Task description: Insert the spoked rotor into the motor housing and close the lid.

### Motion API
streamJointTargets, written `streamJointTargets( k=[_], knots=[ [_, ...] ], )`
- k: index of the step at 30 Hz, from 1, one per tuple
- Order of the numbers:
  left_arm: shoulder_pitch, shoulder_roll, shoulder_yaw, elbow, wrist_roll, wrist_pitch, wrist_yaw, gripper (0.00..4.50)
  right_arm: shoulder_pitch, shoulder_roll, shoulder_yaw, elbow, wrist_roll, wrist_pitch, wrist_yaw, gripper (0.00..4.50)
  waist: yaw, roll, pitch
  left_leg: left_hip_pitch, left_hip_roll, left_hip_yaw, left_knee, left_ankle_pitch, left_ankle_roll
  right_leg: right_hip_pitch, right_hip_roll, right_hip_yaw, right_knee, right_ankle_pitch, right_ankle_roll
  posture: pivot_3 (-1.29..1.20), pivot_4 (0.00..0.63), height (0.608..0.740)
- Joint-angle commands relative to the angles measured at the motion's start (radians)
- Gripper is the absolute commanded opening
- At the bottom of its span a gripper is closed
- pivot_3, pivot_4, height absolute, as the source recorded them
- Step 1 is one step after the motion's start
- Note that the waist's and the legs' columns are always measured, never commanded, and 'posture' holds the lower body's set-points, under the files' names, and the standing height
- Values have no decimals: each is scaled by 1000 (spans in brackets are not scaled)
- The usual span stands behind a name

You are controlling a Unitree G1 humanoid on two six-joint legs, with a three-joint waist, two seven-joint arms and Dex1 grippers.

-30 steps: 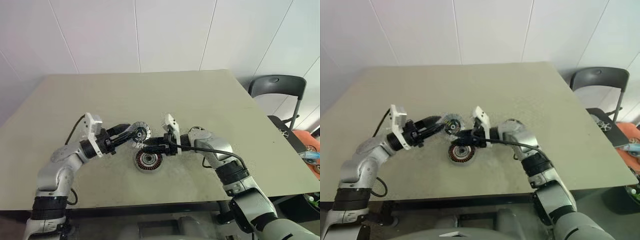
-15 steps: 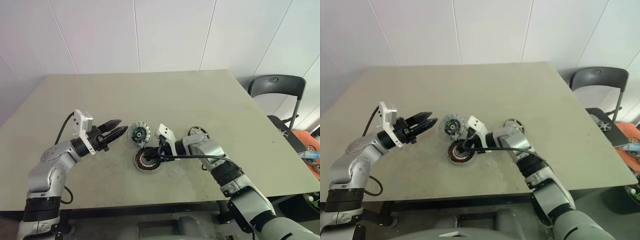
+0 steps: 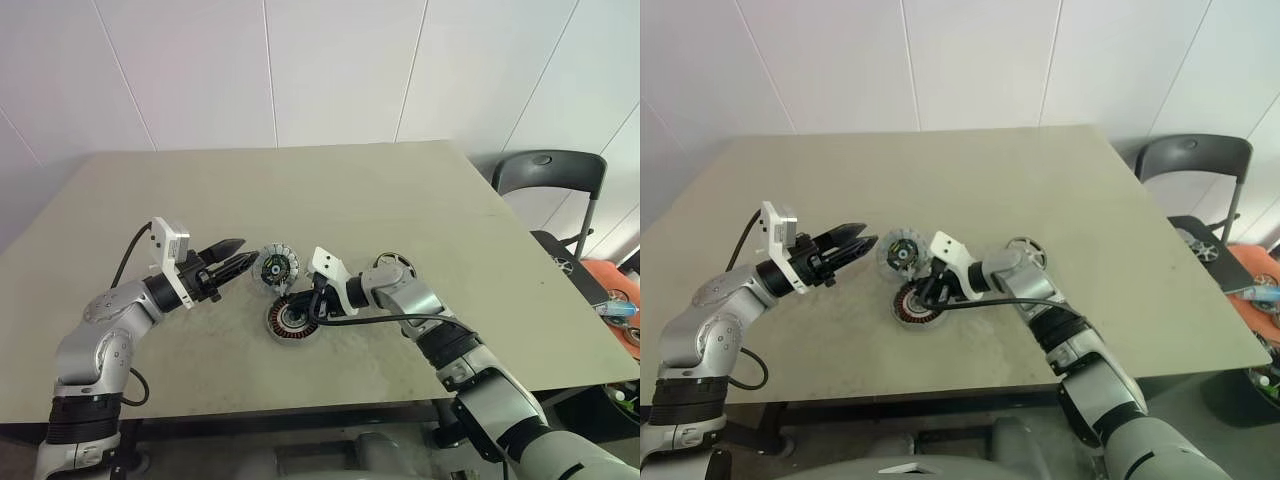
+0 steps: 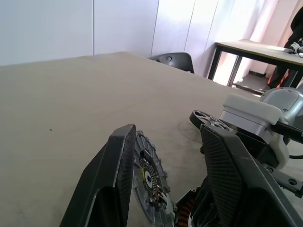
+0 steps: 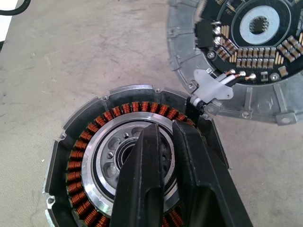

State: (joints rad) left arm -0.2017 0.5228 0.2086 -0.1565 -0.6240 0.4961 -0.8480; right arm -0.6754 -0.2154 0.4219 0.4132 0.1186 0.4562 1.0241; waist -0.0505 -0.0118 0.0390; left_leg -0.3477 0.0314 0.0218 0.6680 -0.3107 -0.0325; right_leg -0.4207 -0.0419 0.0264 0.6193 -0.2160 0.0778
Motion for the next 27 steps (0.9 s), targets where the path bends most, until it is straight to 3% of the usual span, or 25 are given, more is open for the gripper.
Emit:
streamJointTargets(
  k=[1,4,11,24,27],
  knots=[
    [-17,3,-2,-32,-16,-3,-2,2319,-6,9,-18,-15,13,14,16,477,-2,0,0,0,0,0,0,0,0,0,0,0,0,0,0,0,0,740],
    [-11,2,0,-20,-11,-14,-9,2319,8,-4,-5,-44,32,44,66,477,-5,0,0,0,0,0,0,0,0,0,0,0,0,0,0,0,0,740],
    [4,6,9,30,-4,-51,-57,2319,-37,3,-194,-91,203,104,100,477,-9,0,0,-2,0,0,0,0,0,-1,0,0,-1,0,0,0,0,740],
    [28,28,-22,156,48,-160,-191,2319,32,-307,-320,-145,243,148,182,477,-8,0,0,-4,0,0,0,0,0,-2,0,0,-4,0,0,0,0,740],
    [31,31,-30,187,63,-182,-210,2319,54,-363,-359,-141,235,137,156,1086,-7,0,0,-4,0,0,0,0,0,-2,0,0,-4,0,0,0,0,740]
  ],
)
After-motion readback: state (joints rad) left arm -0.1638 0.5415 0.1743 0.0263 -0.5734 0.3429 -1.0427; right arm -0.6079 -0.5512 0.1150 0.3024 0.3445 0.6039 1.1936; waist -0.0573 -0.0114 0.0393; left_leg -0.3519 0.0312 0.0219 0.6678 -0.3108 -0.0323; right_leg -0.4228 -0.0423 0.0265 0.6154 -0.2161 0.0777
